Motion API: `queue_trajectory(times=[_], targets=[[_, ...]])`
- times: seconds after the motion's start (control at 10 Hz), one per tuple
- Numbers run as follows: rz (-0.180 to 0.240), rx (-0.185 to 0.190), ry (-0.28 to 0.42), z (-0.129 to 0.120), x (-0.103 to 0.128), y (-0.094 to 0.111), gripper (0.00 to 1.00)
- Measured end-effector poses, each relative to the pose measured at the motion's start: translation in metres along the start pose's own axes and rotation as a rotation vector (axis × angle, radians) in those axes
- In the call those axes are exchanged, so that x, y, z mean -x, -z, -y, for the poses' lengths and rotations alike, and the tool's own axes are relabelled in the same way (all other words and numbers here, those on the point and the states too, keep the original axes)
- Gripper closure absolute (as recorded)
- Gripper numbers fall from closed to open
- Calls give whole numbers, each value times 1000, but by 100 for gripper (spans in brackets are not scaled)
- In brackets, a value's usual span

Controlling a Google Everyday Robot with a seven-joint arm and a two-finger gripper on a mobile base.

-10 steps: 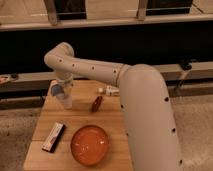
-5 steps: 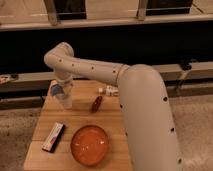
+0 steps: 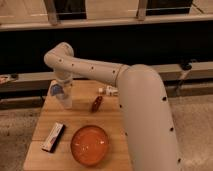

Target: Place the white sponge in the ceramic cup

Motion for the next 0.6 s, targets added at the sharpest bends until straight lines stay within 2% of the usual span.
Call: queue_trajectory(times=[0.6], targets=[[7,1,-10,2,0,-1,91]])
